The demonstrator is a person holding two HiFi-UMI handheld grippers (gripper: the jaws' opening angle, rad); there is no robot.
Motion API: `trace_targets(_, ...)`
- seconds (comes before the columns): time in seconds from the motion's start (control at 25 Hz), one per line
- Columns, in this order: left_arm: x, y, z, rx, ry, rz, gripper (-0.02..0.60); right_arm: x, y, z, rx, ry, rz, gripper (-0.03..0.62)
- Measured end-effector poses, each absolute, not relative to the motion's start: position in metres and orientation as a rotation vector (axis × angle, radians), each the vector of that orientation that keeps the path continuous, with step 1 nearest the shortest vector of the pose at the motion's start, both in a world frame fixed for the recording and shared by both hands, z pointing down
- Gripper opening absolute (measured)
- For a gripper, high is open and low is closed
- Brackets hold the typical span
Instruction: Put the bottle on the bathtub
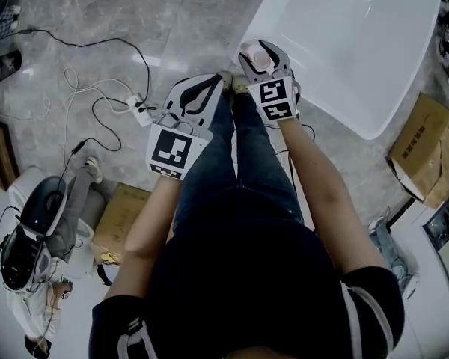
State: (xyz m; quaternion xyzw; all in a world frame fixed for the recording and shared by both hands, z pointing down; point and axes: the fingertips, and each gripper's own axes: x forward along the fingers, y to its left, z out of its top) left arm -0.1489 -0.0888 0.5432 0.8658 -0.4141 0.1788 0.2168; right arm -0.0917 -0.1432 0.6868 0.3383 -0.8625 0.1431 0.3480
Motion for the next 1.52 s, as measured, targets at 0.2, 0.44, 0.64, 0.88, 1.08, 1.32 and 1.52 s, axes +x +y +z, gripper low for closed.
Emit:
trace_targets(0.2, -0.151, -0.094, 0.539, 2.399, -1.147, 0.501, 0.025, -0.097, -0.142, 0.688, 0.83, -2.215, 0.459, 0.295)
trace_targets(0.44, -0.14, -0.089, 0.52, 2.448, -1.141, 0.499, 0.025, -0.076, -0.116, 0.662, 0.894, -2.216, 0.481, 0.318)
trace_targets(0.64, -0.12, -0.083, 0.498, 2.512, -1.123, 0.485, 0.025, -0.038, -0.089, 0.603, 1.106, -2.22, 0.435, 0.316)
trace_targets(0.88, -0.093, -0.104, 0.459, 2.619, -1.098, 0.414, 0.025, -0.01, -0.096, 0.505, 1.372, -2.311, 0.37, 0.047)
trace_targets(1.08, -0.071, -0.132, 0.409, 2.706, -1.153, 0.329, 0.025, 0.022, -0.125, 0.422, 1.566, -2.384, 0.255, 0.026)
trace_targets(1.32, -0.064, -0.142, 0.337, 2.789, -1.273, 0.206, 0.025, 0.038, -0.138, 0.332, 1.687, -2.463, 0.102, 0.026)
trace_targets(1.52, -0.081, -0.149, 0.258, 2.847, -1.462, 0.085, 0.025, 0.037, -0.146, 0.253, 1.759, -2.528, -0.082, 0.026)
